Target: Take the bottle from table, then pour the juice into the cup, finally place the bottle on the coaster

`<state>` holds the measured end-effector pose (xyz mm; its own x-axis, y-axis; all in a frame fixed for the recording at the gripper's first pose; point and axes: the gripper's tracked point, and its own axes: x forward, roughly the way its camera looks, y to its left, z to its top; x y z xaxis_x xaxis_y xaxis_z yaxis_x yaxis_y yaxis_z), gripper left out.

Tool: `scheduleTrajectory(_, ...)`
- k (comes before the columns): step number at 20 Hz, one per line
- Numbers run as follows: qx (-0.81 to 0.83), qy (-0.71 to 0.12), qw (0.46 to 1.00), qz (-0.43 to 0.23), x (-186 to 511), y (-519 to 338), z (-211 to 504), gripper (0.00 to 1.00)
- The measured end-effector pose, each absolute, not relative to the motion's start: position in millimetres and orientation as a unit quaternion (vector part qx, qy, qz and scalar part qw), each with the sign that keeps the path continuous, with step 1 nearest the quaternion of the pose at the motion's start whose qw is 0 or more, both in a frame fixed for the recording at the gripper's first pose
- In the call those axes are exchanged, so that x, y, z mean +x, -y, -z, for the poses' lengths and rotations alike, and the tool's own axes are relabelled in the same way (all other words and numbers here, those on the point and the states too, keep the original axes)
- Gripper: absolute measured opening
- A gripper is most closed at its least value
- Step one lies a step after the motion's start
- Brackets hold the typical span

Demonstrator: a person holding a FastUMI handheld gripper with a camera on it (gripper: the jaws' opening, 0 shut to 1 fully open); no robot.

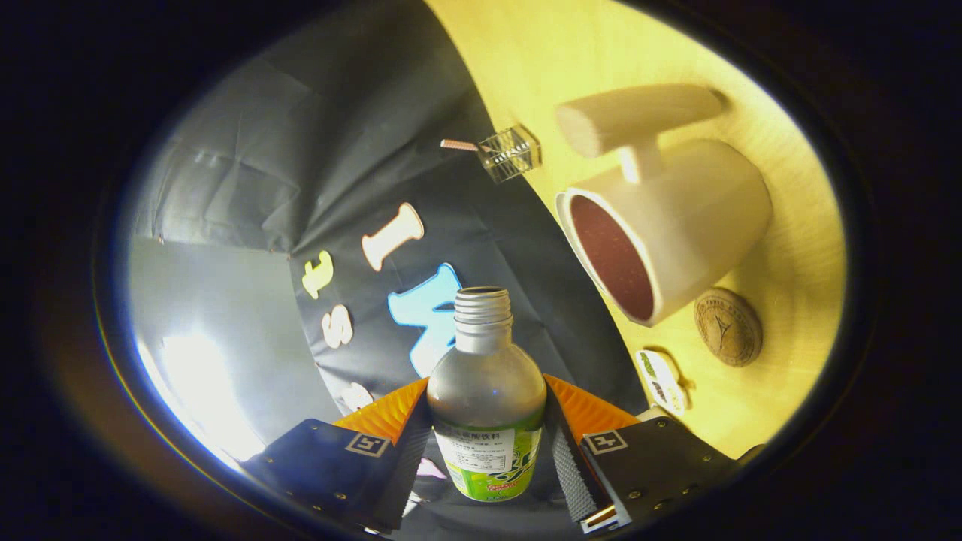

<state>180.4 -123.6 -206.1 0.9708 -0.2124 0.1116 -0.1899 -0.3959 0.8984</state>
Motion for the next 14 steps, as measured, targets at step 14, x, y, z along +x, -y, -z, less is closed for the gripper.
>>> scheduleTrajectory(14, 0.620, 0.065, 0.781, 0.042, 180, 157, 191, 0.79)
